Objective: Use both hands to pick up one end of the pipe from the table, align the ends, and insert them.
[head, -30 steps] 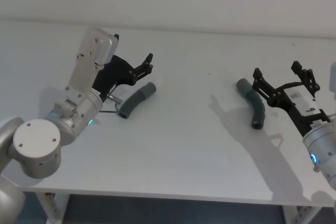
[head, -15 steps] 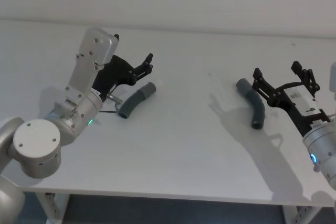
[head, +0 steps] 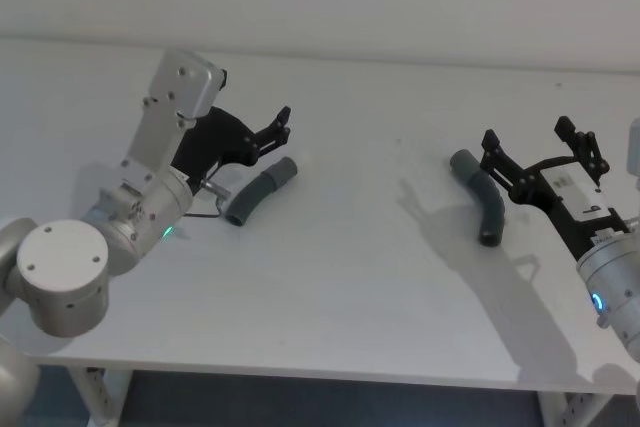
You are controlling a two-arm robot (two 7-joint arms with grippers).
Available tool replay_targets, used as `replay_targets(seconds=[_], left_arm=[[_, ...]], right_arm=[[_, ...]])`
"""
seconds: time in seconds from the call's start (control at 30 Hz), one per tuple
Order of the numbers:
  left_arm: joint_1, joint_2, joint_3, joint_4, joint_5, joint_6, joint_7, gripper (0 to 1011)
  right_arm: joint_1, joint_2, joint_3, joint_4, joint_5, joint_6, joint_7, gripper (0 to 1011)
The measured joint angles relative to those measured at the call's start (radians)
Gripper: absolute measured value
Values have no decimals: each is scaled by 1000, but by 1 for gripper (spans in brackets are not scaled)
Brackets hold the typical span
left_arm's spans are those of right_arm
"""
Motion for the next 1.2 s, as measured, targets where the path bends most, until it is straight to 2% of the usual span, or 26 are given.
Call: replay_targets(seconds=[0.13,0.17,0.33,0.57,0.9,1.2], left_arm=[[0,12,-8,-21,-23,57,-23,1000],[0,12,-8,-21,-23,57,-23,1000],[-3,35,-19,-45,-54,139,-66,1001],[-17,58,-26,-50,-76,192,-114,1001],[-50,68,-23,-12,-91,216,-181,1001],[-88,55,-9,49,-96,220,-238,1001]], right_arm=[[0,0,0,0,0,0,0,1000],[0,0,0,0,0,0,0,1000],[0,0,0,0,0,0,0,999],[0,0,0,0,0,0,0,1000],[0,0,0,0,0,0,0,1000],[0,0,0,0,0,0,0,999]])
